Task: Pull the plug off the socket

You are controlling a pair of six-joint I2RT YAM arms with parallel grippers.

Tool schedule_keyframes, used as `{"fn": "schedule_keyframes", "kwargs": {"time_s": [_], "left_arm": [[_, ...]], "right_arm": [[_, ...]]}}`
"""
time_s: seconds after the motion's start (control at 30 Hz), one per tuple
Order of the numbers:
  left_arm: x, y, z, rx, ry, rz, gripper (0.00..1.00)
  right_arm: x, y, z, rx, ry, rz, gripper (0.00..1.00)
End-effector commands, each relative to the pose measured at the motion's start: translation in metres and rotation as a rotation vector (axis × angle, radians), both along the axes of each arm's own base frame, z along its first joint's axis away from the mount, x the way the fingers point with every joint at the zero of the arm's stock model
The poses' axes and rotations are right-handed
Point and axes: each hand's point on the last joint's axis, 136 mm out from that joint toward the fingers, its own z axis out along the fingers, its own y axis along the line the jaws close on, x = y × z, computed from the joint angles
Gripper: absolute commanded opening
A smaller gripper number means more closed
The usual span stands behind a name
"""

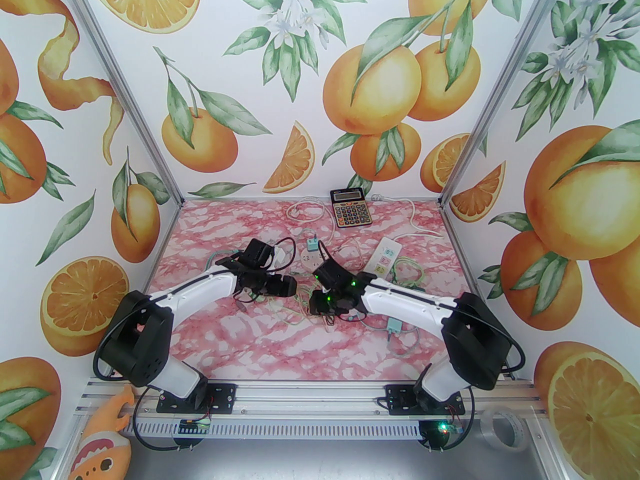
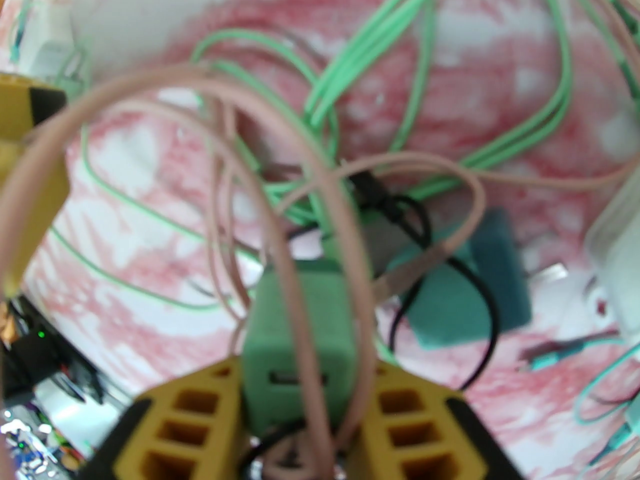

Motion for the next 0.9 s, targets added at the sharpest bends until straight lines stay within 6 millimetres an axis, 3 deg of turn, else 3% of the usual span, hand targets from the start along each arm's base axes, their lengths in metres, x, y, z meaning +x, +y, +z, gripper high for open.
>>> {"fn": "schedule_keyframes", "kwargs": {"time_s": [0.0, 0.1, 0.23, 0.33, 0.67, 0.73, 0.87], "left_arm": [[0.007, -0.004, 0.022, -0.036, -0.069, -0.015, 0.82], [0.013, -0.007, 0.04, -0.055, -0.103, -0.015, 0.86], [0.021, -0.009, 0.066, -0.084, -0.144, 0.0, 0.93], [0.029, -0.009, 0.085, -0.102, -0.172, 0.017, 0.96], [0.044, -0.018, 0.117, -0.18, -0.182, 0.01, 0.97], [0.048, -0.014, 0.12, -0.176, -0.189, 0.023, 0.98], [0.071, -0.008, 0.12, -0.174, -0.22, 0.066, 1.0]], "right_arm": [[0.014, -0.001, 0.011, -0.003, -0.072, -0.044, 0.47], [0.024, -0.002, 0.025, -0.039, -0.119, -0.023, 0.63], [0.036, -0.004, 0.05, -0.065, -0.177, -0.001, 0.7], [0.048, -0.013, 0.068, -0.091, -0.22, -0.007, 0.83], [0.075, -0.03, 0.112, -0.062, -0.267, -0.009, 0.9], [0.079, -0.036, 0.116, -0.061, -0.276, -0.019, 0.99], [0.1, -0.046, 0.121, -0.017, -0.295, -0.082, 1.0]]}}
